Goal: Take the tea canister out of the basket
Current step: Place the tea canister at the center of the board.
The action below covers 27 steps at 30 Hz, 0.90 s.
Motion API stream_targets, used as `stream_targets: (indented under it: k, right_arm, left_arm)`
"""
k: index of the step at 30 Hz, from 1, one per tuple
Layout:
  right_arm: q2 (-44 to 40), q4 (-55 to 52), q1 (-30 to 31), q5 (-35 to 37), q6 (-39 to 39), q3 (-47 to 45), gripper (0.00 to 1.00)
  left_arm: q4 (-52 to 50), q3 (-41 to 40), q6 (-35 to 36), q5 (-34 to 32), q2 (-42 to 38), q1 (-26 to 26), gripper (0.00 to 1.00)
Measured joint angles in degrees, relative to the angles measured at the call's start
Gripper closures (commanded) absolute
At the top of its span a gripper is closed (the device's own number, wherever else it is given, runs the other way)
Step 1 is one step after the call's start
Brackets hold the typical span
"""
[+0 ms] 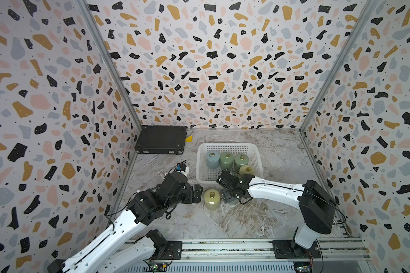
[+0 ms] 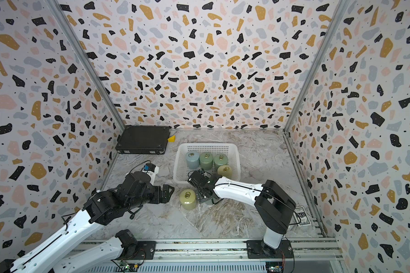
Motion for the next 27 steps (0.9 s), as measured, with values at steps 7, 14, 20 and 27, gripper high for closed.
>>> stream_targets:
  k: [7,14,20,27]
  right_arm:
    - [0.0,0.0,0.0,0.1,0.2,-0.1,0.16]
    - [-1.1,0.6,0.0,-1.2,1.3,-1.3,0.16]
    - [-3.3,0.9,-0.1,-4.6,3.1,-3.9,0.15]
    - [-3.4,1.2,-0.1,-5.7,3.7,-4.1,0.13]
  left_arm:
    - [0.0,0.0,0.0,0.0,0.0,0.0,0.0]
    - [0.0,0.0,0.0,0.0,0.3,0.0,0.0]
    - [0.1,0.0,0.0,0.0,0.3,0.0,0.0]
    - [0.1,0.0,0.0,0.1,0.8,0.0,0.0]
